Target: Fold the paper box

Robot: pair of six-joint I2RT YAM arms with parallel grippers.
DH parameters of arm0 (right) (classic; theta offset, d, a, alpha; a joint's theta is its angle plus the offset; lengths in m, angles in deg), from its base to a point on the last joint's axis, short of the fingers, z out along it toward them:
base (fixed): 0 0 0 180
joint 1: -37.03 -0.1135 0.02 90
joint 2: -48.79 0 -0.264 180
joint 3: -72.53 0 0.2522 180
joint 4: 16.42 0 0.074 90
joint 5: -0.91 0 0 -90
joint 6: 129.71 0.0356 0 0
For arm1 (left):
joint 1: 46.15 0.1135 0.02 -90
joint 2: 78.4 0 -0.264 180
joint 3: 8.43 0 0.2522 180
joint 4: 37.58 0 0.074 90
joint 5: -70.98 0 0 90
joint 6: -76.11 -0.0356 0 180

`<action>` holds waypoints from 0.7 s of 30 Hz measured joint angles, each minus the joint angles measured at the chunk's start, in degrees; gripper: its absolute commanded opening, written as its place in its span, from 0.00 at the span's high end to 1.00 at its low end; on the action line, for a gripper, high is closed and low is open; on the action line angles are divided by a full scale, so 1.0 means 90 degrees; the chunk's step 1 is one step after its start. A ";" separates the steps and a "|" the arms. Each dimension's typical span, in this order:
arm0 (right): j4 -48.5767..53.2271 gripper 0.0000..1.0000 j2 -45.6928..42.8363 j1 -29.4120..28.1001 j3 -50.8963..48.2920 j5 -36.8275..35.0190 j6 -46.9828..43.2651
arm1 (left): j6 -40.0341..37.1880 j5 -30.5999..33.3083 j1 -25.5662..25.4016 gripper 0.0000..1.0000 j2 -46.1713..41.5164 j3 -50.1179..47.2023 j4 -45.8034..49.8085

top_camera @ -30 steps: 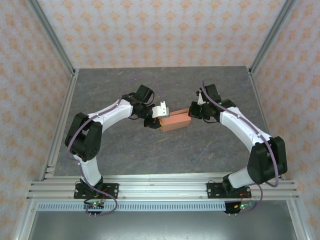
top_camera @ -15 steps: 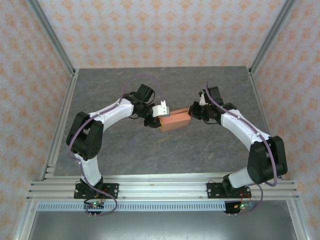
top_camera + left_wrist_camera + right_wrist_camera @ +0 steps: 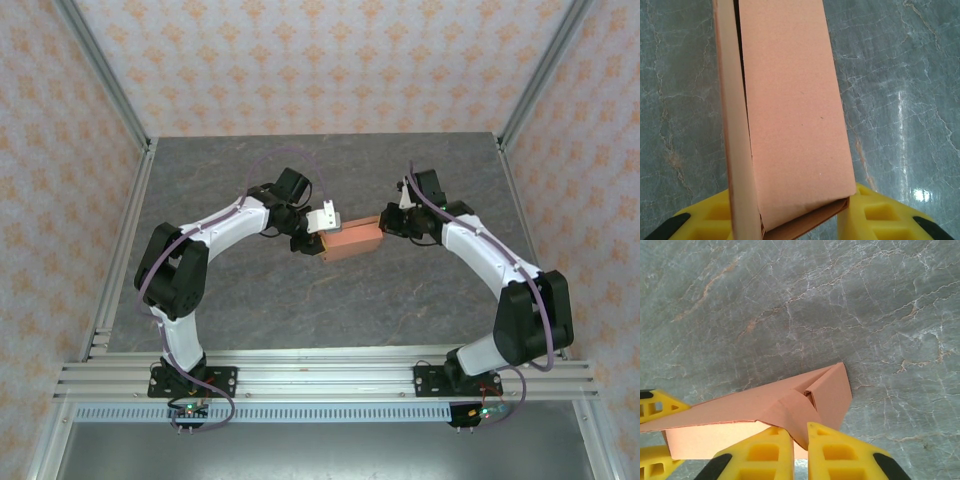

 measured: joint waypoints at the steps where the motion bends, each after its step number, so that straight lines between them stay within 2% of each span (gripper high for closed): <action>1: 0.0002 0.88 0.0027 0.0000 0.0024 -0.0005 -0.0051 | 0.0000 0.0015 0.0000 0.77 0.0000 0.0000 -0.0010; 9: 0.0049 0.98 0.0214 -0.0005 0.0231 0.0005 -0.0245 | 0.0053 0.0131 0.0002 0.77 0.0000 0.0007 -0.0075; 16: 0.0408 1.00 0.0214 0.0012 0.0476 -0.0168 -0.0078 | 0.0148 0.0279 0.0017 0.78 0.0000 0.0010 -0.0083; 21: 0.0624 1.00 0.0214 0.0311 0.0641 -0.0238 0.0129 | 0.0304 0.0583 0.0182 0.79 0.0000 0.0066 -0.0085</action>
